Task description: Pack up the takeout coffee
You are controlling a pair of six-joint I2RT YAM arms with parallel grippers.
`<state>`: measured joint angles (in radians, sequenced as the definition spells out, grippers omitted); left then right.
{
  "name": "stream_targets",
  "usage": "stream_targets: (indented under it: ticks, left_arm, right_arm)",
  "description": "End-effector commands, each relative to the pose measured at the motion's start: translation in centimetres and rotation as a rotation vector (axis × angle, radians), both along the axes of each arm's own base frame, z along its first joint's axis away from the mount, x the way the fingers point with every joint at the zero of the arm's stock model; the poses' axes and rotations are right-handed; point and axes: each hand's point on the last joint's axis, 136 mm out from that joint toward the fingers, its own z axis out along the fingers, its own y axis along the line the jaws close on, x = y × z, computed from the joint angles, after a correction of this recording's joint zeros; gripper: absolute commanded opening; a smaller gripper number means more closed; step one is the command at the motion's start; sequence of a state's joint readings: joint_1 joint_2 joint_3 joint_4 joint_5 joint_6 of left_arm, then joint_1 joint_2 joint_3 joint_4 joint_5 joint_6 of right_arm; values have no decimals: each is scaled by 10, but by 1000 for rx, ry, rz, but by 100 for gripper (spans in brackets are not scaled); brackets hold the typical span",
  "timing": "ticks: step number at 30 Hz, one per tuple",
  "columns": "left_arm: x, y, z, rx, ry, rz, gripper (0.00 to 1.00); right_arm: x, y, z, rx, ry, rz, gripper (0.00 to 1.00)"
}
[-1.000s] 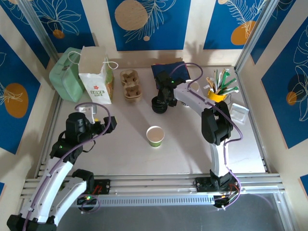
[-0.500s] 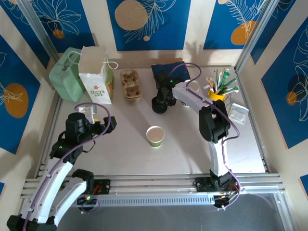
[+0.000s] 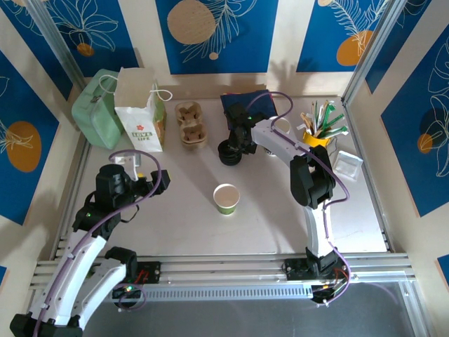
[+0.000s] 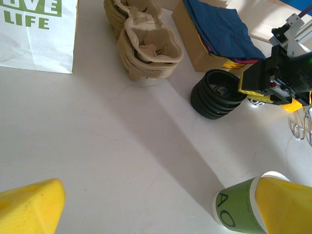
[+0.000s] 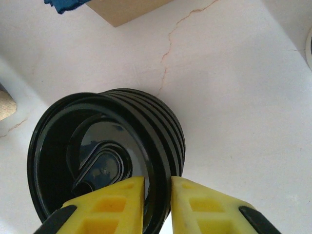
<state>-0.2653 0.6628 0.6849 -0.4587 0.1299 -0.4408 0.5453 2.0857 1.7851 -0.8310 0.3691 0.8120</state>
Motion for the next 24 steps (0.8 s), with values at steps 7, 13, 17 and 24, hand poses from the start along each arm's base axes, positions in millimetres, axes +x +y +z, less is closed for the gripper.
stream_targets:
  ticks: [7,13,17,24]
  left_arm:
    - [-5,0,0,5,4,-4,99]
    - [-6,1,2,4,-1,-3,99]
    - [-6,0,4,1,-3,-8,99]
    - [-7,-5,15,-13,-6,-33,99]
  right_arm:
    - [0,0,2,19,13,8,15]
    - [-2,3,8,41,-4,27,13]
    - [-4,6,21,55,-30,62,12]
    - [-13,6,54,69,-87,96,12]
